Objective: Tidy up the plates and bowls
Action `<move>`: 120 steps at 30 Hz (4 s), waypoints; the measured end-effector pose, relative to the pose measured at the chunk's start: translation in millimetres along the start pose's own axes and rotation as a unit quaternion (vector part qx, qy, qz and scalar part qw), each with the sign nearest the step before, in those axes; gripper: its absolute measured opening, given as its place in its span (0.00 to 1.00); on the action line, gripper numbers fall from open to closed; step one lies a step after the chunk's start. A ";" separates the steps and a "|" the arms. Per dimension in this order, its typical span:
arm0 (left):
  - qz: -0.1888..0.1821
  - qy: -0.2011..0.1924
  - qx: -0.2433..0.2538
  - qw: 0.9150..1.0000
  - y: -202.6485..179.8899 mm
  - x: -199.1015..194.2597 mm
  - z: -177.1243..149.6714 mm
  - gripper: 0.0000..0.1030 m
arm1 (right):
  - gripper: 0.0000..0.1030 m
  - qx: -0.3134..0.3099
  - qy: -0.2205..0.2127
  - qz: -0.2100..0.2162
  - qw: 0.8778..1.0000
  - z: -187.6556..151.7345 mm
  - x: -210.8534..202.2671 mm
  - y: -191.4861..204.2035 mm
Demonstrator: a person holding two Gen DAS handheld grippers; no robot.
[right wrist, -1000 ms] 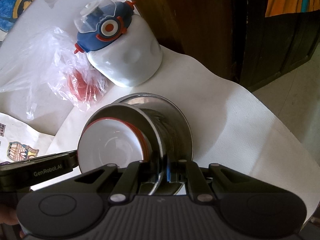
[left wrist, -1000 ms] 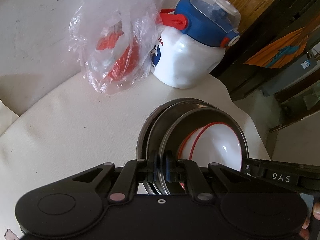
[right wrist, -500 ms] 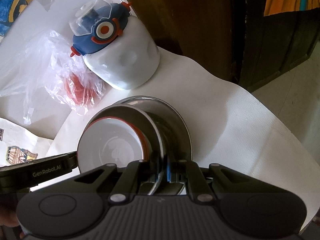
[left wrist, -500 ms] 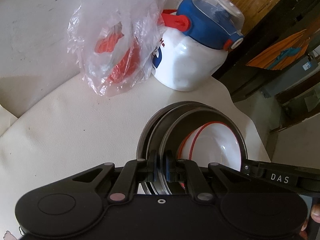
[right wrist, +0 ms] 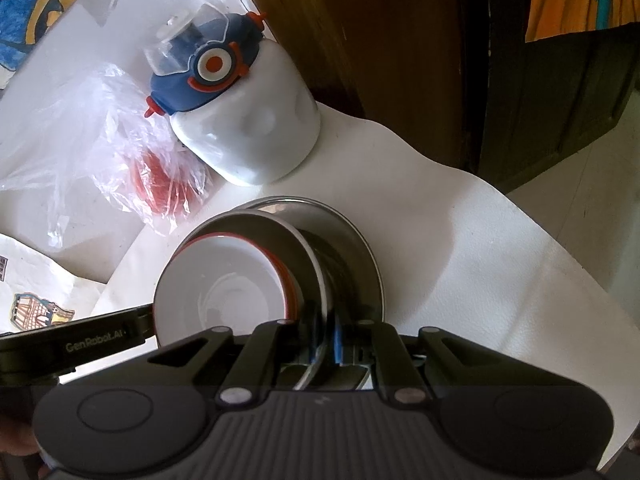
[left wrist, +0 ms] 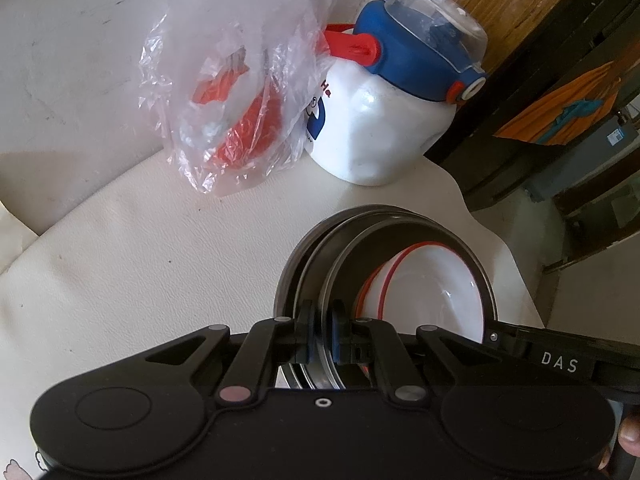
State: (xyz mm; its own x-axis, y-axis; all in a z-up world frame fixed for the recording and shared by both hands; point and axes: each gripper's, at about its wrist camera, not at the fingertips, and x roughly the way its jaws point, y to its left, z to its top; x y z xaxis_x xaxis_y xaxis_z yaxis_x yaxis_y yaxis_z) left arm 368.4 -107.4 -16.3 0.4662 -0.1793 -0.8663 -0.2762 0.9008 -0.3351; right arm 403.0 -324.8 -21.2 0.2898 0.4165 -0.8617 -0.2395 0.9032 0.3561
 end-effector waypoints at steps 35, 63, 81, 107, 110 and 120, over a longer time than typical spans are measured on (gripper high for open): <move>0.013 -0.069 -0.011 0.997 14.2 -68.2 -56.8 0.70 | 0.69 -0.003 -0.116 -0.029 0.993 -68.4 -65.0 7.3; 0.022 -0.126 0.074 0.989 93.3 -196.9 -192.1 0.99 | 1.00 0.038 -0.222 -0.083 0.971 -266.5 -135.6 100.7; 0.044 -0.133 0.098 0.985 130.2 -220.4 -247.9 0.99 | 1.00 0.010 -0.243 -0.126 0.962 -338.6 -141.5 131.6; 0.063 -0.127 0.121 0.983 134.2 -226.1 -264.8 0.99 | 1.00 0.000 -0.233 -0.134 0.963 -363.6 -142.6 137.3; 0.066 -0.127 0.120 0.982 134.3 -226.7 -264.8 0.99 | 1.00 0.001 -0.232 -0.133 0.964 -364.8 -141.9 137.7; 0.062 -0.127 0.121 0.983 132.8 -226.4 -264.4 0.99 | 1.00 0.009 -0.231 -0.137 0.963 -366.7 -141.4 135.0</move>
State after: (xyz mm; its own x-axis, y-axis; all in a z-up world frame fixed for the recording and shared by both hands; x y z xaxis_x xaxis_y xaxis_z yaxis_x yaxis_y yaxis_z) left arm 3.9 -51.7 37.5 0.6445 0.0146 -0.7645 -0.1510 0.9825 -0.1086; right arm -10.2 -299.6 16.1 0.7220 0.1599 -0.6731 -0.0807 0.9858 0.1475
